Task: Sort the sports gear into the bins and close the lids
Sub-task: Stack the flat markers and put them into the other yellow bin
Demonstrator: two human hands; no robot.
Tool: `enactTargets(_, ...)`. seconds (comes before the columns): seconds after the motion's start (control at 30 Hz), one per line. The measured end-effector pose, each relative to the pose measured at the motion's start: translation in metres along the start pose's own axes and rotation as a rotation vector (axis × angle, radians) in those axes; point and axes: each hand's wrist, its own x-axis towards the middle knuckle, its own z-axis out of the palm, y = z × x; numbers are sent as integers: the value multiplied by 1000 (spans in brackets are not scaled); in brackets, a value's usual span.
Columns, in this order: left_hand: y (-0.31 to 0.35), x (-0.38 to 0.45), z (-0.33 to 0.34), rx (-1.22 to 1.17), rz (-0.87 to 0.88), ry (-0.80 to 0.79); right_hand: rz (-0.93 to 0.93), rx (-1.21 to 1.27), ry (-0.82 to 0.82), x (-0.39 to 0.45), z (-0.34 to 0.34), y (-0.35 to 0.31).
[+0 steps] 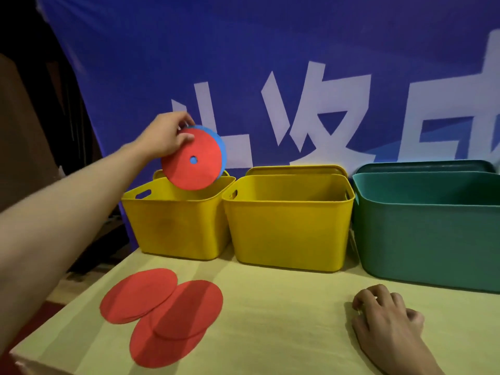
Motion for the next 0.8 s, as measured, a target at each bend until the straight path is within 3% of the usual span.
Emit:
enactTargets(0.1,-25,3,38,214,-284,-287,29,5,-1,3,-2,-1)
enactTargets(0.17,-30,-12,62,263,-357,-422,33,7,1,4,-2,-1)
enactTargets(0.37,3,-81,87,251,-131,-555,-20,13,27,3,2,4)
enactTargets(0.47,18,-134,90,313,-3,-542,-40,15,23,3,4,7)
enactTargets(0.63,5,-191,84,366,147,-275,-39,22,28,2,7,9)
enactTargets(0.73,5,-205,83,340,194,-251,-40,33,38,1,6,8)
enactTargets(0.8,8,-217,87,319,198,-354,-37,35,41,1,5,8)
